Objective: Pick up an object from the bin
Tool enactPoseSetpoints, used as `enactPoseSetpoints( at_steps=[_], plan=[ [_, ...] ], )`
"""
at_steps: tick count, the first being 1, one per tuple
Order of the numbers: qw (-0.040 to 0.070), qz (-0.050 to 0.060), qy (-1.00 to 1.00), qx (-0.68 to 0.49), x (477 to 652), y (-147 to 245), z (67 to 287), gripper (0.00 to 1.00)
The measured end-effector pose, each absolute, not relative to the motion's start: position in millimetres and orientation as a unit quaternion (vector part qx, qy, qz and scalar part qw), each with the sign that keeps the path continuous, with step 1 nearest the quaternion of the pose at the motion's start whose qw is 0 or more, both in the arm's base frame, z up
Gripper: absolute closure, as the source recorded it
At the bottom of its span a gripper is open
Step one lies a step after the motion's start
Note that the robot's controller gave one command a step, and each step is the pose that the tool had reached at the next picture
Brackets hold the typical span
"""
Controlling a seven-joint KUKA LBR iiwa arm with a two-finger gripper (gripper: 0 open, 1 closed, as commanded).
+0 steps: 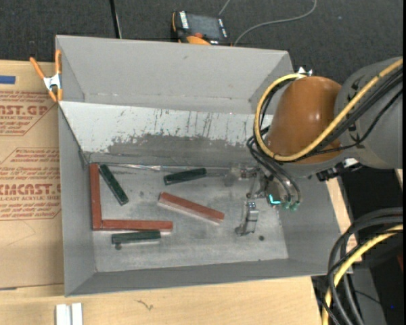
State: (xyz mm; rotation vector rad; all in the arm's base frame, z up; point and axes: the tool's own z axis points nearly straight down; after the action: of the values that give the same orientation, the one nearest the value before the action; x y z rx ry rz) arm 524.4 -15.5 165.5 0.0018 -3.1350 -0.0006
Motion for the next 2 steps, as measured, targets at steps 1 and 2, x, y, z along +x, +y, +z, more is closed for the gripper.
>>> enactPoseSetpoints(
  at_steps=[1, 2],
  plan=[
    [0.003, 0.000, -0.997, -0.078, 516.7, -25.3, 67.8, 0.00],
    [-0.001, -0.002, -0.996, -0.092, 545.2, 22.7, 69.7, 0.00]
  ],
)
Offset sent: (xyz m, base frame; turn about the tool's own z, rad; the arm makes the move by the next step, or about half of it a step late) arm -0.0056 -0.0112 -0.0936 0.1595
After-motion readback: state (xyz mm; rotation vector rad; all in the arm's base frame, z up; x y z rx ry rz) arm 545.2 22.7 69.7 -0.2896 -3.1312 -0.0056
